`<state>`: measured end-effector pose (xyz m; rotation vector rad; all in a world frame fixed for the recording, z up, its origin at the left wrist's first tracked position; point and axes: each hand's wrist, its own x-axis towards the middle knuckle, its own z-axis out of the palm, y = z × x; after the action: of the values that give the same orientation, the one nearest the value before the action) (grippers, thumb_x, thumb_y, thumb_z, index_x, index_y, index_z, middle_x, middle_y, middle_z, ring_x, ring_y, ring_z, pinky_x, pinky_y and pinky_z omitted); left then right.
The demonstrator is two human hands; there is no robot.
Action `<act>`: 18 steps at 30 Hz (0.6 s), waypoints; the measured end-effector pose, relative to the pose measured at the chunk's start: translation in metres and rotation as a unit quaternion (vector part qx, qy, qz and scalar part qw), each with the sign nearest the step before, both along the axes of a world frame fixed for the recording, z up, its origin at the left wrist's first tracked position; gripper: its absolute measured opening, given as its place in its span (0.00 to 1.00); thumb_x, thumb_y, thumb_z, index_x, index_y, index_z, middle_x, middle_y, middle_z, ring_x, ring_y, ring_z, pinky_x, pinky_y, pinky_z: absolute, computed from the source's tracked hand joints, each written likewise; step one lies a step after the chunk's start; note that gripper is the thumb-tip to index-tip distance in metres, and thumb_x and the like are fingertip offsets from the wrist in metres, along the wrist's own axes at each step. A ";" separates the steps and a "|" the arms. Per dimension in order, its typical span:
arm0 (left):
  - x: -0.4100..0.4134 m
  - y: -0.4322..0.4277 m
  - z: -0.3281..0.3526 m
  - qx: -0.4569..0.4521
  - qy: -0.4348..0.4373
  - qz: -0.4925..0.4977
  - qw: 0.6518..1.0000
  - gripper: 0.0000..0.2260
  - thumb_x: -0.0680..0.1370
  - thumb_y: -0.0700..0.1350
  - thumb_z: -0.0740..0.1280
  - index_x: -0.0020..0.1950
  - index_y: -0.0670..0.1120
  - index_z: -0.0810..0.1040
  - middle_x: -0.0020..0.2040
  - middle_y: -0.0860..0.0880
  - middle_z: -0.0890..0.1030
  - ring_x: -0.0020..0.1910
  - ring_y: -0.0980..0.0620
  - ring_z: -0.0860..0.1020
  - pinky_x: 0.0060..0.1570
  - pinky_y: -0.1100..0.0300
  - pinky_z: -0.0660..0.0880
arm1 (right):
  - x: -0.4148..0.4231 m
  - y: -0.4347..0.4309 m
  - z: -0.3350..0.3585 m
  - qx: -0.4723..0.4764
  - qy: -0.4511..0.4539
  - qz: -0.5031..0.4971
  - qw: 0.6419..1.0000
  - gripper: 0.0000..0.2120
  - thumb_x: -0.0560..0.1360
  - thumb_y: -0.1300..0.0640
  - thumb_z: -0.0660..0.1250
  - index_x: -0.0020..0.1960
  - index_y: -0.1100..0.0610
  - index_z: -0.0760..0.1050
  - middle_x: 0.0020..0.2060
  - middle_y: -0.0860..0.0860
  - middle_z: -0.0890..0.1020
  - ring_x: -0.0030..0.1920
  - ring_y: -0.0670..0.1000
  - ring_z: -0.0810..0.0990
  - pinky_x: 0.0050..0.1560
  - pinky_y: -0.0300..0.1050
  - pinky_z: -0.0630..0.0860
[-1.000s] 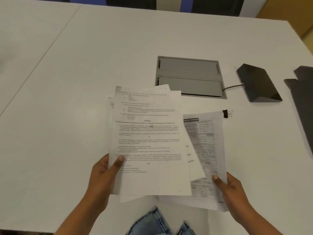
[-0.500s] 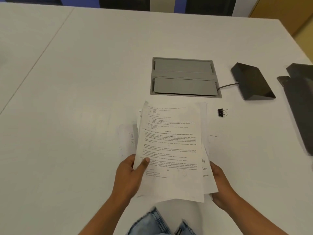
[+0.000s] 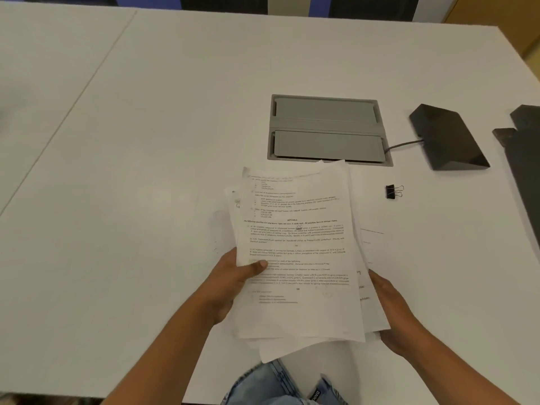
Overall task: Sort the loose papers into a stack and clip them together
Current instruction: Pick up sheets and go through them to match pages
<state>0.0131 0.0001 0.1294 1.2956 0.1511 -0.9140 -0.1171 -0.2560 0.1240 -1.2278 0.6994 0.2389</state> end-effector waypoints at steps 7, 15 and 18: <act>0.002 -0.025 0.009 0.031 -0.117 0.010 0.993 0.18 0.76 0.35 0.73 0.63 0.49 0.80 0.57 0.51 0.86 0.56 0.50 0.84 0.55 0.53 0.82 | 0.011 -0.010 0.002 -0.046 -0.091 0.008 0.995 0.22 0.67 0.55 0.76 0.61 0.50 0.80 0.58 0.53 0.84 0.57 0.53 0.84 0.48 0.43 0.82; 0.004 -0.058 0.017 0.049 -0.246 0.050 0.967 0.23 0.74 0.33 0.74 0.56 0.61 0.81 0.54 0.50 0.85 0.56 0.49 0.82 0.52 0.55 0.83 | 0.038 -0.012 0.014 -0.168 -0.186 0.014 0.968 0.21 0.70 0.55 0.77 0.60 0.41 0.79 0.57 0.49 0.84 0.57 0.50 0.83 0.50 0.48 0.82; 0.001 -0.061 0.017 0.060 -0.270 0.073 0.958 0.15 0.74 0.42 0.76 0.58 0.54 0.81 0.53 0.49 0.86 0.55 0.48 0.83 0.50 0.53 0.84 | 0.041 -0.011 0.013 -0.186 -0.162 -0.005 0.969 0.17 0.67 0.52 0.77 0.54 0.39 0.82 0.52 0.45 0.86 0.53 0.48 0.85 0.45 0.41 0.82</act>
<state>0.0145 -0.0606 0.1469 1.5800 -0.1274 -0.4064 -0.0763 -0.2673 0.1370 -1.5763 0.4746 -0.1081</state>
